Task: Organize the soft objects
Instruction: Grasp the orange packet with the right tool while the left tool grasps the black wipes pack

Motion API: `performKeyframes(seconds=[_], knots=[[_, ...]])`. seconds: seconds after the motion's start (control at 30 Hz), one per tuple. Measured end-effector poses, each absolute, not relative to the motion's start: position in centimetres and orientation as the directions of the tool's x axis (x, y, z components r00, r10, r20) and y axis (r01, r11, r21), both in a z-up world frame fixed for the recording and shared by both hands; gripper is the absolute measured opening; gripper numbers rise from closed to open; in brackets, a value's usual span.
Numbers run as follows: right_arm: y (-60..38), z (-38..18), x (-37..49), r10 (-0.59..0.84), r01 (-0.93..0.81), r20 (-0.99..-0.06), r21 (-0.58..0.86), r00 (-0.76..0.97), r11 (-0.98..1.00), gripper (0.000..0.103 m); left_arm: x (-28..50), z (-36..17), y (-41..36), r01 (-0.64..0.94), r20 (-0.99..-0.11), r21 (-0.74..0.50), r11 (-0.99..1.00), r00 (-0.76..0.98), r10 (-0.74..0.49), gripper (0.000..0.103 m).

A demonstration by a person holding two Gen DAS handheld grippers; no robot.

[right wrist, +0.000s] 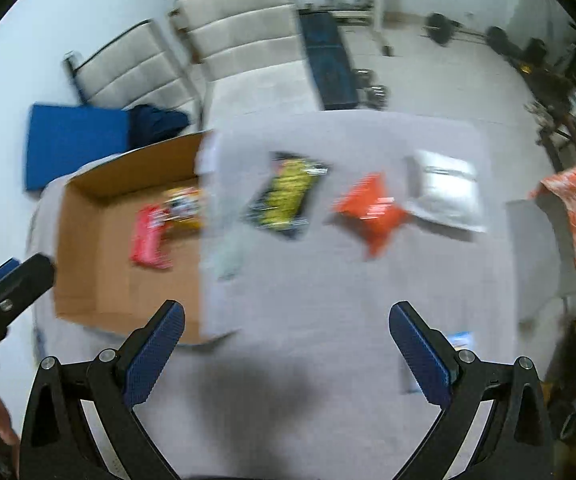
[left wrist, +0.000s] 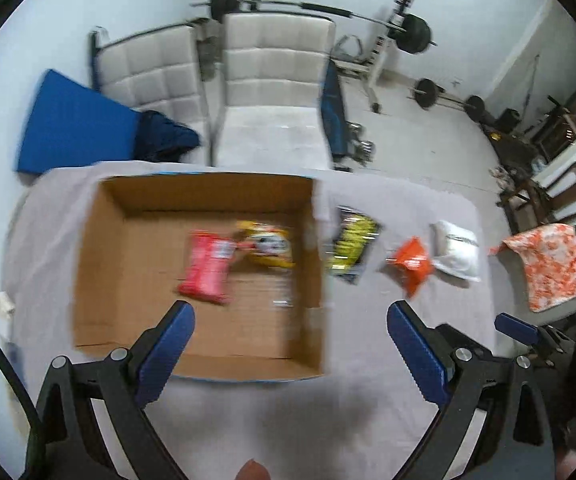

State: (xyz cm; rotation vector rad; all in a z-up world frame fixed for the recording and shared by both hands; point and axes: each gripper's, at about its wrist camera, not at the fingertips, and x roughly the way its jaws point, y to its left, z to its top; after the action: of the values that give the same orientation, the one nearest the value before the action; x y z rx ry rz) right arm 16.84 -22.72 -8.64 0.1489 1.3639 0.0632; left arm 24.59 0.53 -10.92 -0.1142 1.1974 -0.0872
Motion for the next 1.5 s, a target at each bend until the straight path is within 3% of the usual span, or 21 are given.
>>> performKeyframes(seconds=[0.13, 0.27, 0.57, 0.63, 0.67, 0.7, 0.8, 1.0, 1.13, 1.23, 1.3, 1.4, 1.47, 1.5], knots=[[-28.8, -11.8, 19.6, 0.122, 0.058, -0.977, 0.134, 0.175, 0.989, 0.103, 28.5, -13.6, -5.7, 0.072, -0.945, -0.117, 0.991, 0.298, -0.133, 0.099], [-31.0, -17.3, 23.8, 0.116, 0.006, -0.988, 0.117, 0.104, 0.993, 0.103, 33.0, -17.5, -9.8, 0.112, -0.968, 0.005, 0.994, 0.251, -0.023, 0.099], [-29.9, -28.6, 30.0, 0.101, -0.092, -0.990, 0.110, -0.093, 0.990, 0.101, 39.9, -23.1, -11.5, 0.147, -0.973, 0.158, 0.976, 0.192, 0.129, 0.099], [-29.6, -30.2, 30.6, 0.084, -0.105, -0.989, 0.097, -0.126, 0.990, 0.083, 40.8, -23.9, -11.8, 0.165, -0.974, 0.170, 0.971, 0.180, 0.140, 0.099], [-29.8, -31.1, 30.8, 0.050, -0.097, -0.986, 0.066, -0.156, 0.993, 0.057, 41.2, -24.3, -12.1, 0.175, -0.975, 0.175, 0.969, 0.168, 0.146, 0.099], [-30.3, -31.7, 30.9, 0.033, -0.067, -0.982, 0.046, -0.188, 0.997, 0.041, 41.6, -24.6, -12.3, 0.184, -0.976, 0.176, 0.967, 0.159, 0.147, 0.099], [-32.7, -32.3, 30.5, 0.100, 0.084, -0.967, 0.082, -0.233, 0.993, 0.039, 42.6, -26.1, -13.4, 0.220, -0.983, 0.161, 0.962, 0.122, 0.137, 0.099], [-35.8, -31.4, 29.0, 0.147, 0.220, -0.969, 0.102, -0.198, 0.970, 0.038, 43.9, -30.1, -15.5, 0.281, -0.988, 0.154, 0.947, 0.046, 0.147, 0.099], [-36.0, -30.9, 28.3, 0.145, 0.186, -0.969, 0.108, -0.200, 0.977, 0.038, 44.5, -33.0, -16.6, 0.327, -0.983, 0.169, 0.930, -0.008, 0.181, 0.099], [-35.8, -29.9, 28.2, 0.145, 0.113, -0.973, 0.125, -0.182, 0.986, 0.045, 44.8, -35.3, -16.9, 0.362, -0.975, 0.183, 0.914, -0.053, 0.216, 0.099], [-35.4, -28.8, 28.4, 0.123, 0.044, -0.983, 0.117, -0.140, 0.992, 0.062, 45.0, -36.5, -16.8, 0.374, -0.969, 0.192, 0.907, -0.075, 0.236, 0.099], [-34.4, -27.7, 29.2, 0.086, -0.090, -0.992, 0.095, -0.096, 0.991, 0.065, 45.0, -38.0, -16.0, 0.361, -0.972, 0.145, 0.921, -0.125, 0.201, 0.099], [-33.1, -27.4, 29.7, 0.052, -0.223, -0.996, 0.068, -0.077, 0.972, 0.065, 44.6, -38.7, -15.6, 0.349, -0.974, 0.101, 0.932, -0.154, 0.163, 0.084], [-32.4, -27.5, 29.8, 0.026, -0.288, -0.997, 0.046, -0.071, 0.957, 0.066, 44.3, -38.9, -15.4, 0.342, -0.975, 0.090, 0.935, -0.161, 0.152, 0.081]])
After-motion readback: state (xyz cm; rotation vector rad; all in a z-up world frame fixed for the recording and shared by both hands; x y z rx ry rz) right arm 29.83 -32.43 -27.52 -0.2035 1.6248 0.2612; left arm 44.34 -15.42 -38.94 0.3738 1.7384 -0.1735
